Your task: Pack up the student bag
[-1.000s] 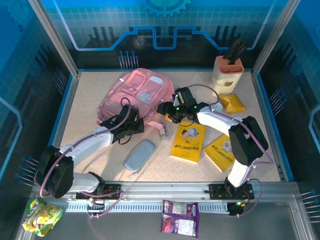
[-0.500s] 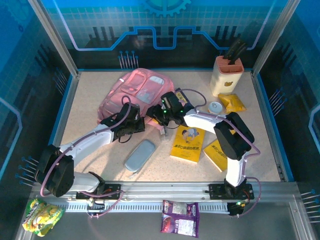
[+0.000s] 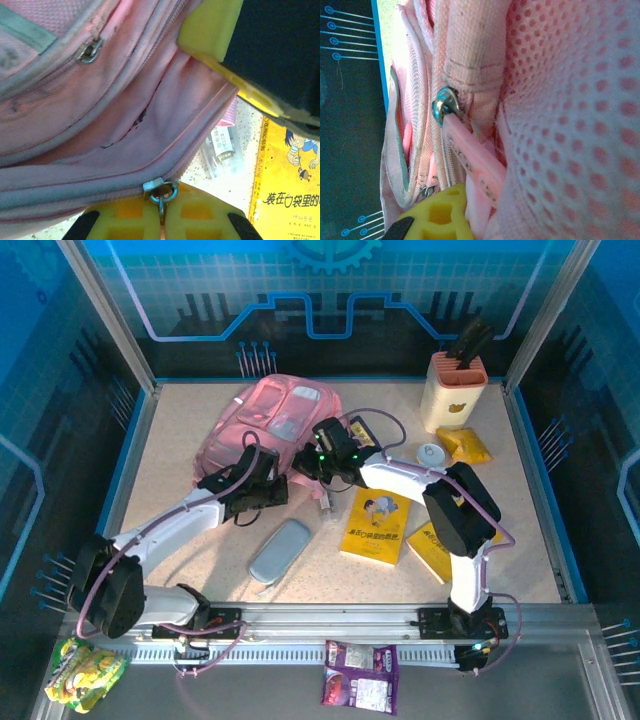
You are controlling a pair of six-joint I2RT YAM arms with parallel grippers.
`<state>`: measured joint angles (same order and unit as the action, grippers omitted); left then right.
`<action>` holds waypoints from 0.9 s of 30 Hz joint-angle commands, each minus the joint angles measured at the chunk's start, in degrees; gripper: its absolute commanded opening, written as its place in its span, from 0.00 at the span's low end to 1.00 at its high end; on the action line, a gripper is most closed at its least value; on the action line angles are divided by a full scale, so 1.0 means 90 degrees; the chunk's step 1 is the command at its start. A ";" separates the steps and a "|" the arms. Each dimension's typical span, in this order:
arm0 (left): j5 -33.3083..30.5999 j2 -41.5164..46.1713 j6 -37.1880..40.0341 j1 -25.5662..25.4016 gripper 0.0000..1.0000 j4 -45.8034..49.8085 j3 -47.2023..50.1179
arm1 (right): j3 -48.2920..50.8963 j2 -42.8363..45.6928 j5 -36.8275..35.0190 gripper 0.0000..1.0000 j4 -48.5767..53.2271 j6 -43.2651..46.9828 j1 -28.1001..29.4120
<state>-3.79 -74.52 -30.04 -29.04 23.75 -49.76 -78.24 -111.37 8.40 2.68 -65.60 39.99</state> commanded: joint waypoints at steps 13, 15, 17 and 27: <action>0.0401 0.0747 -0.0016 0.0181 0.00 0.1043 0.0378 | -0.1662 -0.0702 0.0461 0.00 0.1158 0.1444 -0.0902; 0.0572 0.0649 -0.0063 0.0176 0.00 0.0917 0.0349 | -0.2036 -0.0990 0.0617 0.00 0.1384 0.1535 -0.0952; 0.0759 0.0509 -0.0116 0.0144 0.00 0.0737 0.0262 | -0.2426 -0.1263 0.0664 0.00 0.1643 0.1702 -0.0968; 0.0392 -0.0153 -0.0344 0.0114 0.00 0.0445 -0.0458 | -0.1850 -0.0510 0.1090 0.47 0.2221 0.2232 -0.1103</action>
<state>-0.99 -75.31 -32.03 -27.49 26.33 -50.41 -98.30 -122.08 18.41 22.09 -48.05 31.73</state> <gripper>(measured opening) 0.062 0.449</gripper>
